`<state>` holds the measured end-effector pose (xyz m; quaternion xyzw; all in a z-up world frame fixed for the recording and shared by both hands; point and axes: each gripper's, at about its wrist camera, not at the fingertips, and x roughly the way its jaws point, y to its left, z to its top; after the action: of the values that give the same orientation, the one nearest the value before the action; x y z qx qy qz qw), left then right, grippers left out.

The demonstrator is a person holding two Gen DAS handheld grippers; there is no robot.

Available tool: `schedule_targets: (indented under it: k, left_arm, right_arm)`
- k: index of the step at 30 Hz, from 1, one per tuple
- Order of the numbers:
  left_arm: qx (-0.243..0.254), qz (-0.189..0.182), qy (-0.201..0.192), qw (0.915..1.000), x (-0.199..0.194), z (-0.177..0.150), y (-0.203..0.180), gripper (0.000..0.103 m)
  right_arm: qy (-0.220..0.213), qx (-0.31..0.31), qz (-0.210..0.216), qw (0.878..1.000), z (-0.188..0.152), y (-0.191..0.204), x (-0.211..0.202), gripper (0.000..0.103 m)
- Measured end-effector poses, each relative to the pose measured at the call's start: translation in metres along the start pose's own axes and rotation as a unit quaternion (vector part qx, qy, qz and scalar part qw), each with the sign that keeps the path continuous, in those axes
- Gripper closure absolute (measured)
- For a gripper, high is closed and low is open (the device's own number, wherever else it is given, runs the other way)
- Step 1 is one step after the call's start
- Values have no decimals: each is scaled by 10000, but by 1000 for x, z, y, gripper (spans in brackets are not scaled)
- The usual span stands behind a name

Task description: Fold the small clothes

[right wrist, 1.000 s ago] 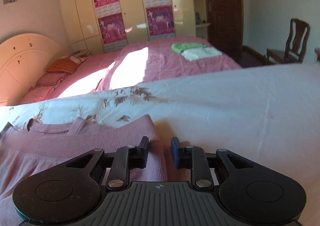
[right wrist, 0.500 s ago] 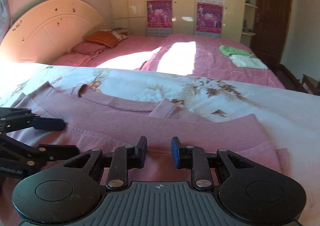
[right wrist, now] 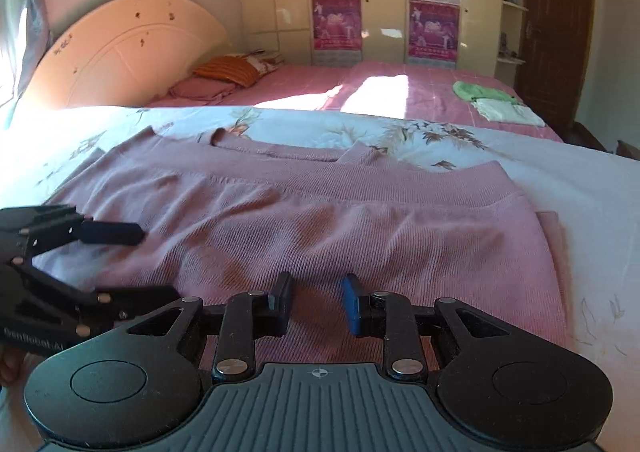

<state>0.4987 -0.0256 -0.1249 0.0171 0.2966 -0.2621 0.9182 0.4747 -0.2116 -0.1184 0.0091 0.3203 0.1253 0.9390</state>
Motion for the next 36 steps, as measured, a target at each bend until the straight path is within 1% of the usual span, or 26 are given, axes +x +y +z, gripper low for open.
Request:
schedule_targets:
  k: [2, 3, 4, 5, 6, 7, 8, 9, 11, 13, 14, 15, 16, 17, 19, 20, 21, 23, 25, 27, 28, 29, 30, 33, 34, 36]
  left_arm:
    - [-28, 52, -151, 9999, -1, 4, 3, 19]
    - [-27, 104, -34, 9999, 5, 3, 4, 19]
    - [-22, 162, 200, 9997, 16, 0, 7, 19]
    - [-3, 275, 440, 9987, 27, -6, 10, 18]
    - [132, 341, 320, 9988, 28, -11, 9, 17]
    - [160, 349, 347, 9987, 26, -10, 8, 17]
    - [119, 346, 414, 9985, 20, -5, 8, 21]
    - [41, 343, 361, 9988, 11, -2, 9, 24]
    - [-179, 295, 55, 9994, -8, -3, 14, 22]
    - [-313, 465, 43, 9984, -13, -10, 21, 20]
    - [-370, 592, 218, 9973, -7, -15, 25, 19]
    - [-410, 660, 371, 9963, -1, -22, 28, 19]
    - [-264, 681, 234, 9971, -1, -26, 27, 18]
    - [-165, 732, 249, 9969, 0, -26, 24, 18]
    - [-209, 764, 352, 9962, -4, -18, 22, 19]
    - [-291, 748, 304, 9963, -9, -16, 24, 21]
    - [-401, 721, 204, 9964, -18, -15, 28, 21]
    - [-468, 869, 123, 9950, -31, -18, 35, 21]
    - [-498, 1098, 213, 9925, -42, -28, 48, 20]
    - [-627, 1306, 467, 9883, -48, -41, 65, 21]
    - [-666, 1372, 425, 9874, -58, -47, 74, 21]
    - [-665, 1446, 415, 9864, -65, -52, 79, 20]
    - [-653, 1529, 438, 9851, -72, -55, 84, 19]
    - [-687, 1687, 431, 9823, -87, -62, 91, 20]
    - [-678, 1700, 446, 9821, -90, -61, 90, 21]
    - [-686, 1725, 417, 9817, -94, -56, 80, 21]
  right_arm:
    - [-165, -6, 43, 9999, 6, 3, -6, 77]
    - [-136, 55, 78, 9999, 6, 3, -3, 77]
    - [33, 81, 133, 9999, 4, 5, 5, 77]
    - [417, -28, 61, 9991, -3, 10, 19, 77]
    - [448, -156, -33, 9989, -9, 13, 25, 77]
    - [342, -235, -97, 9991, -12, 17, 26, 77]
    - [396, -165, -107, 9990, -8, 16, 24, 77]
    - [410, -78, -117, 9991, -5, 15, 21, 77]
    - [38, -44, -106, 9999, -3, 16, 1, 77]
    - [-172, -154, -72, 9997, -5, 22, -8, 77]
    - [-176, -151, 4, 9997, -7, 26, -9, 77]
    - [-24, -139, 93, 9999, -10, 28, -3, 77]
    - [262, -127, 104, 9995, -14, 30, 8, 77]
    - [269, -146, 45, 9995, -20, 34, 15, 77]
    - [367, -58, -5, 9993, -15, 35, 16, 77]
    - [384, 19, -34, 9993, -10, 34, 13, 77]
    - [277, 49, -50, 9996, -7, 33, 6, 77]
    - [4, 20, -91, 10000, -8, 27, -14, 77]
    - [56, -34, -256, 9997, -16, 18, -27, 77]
    - [383, -9, -542, 9978, -32, 1, -34, 77]
    - [572, 11, -757, 9955, -40, -8, -35, 77]
    - [622, 73, -901, 9940, -51, -20, -41, 77]
    - [571, 151, -908, 9941, -55, -27, -48, 77]
    - [635, 156, -1207, 9905, -64, -36, -65, 77]
    - [654, 203, -1242, 9899, -65, -36, -67, 77]
    - [507, 332, -1206, 9909, -62, -26, -77, 77]
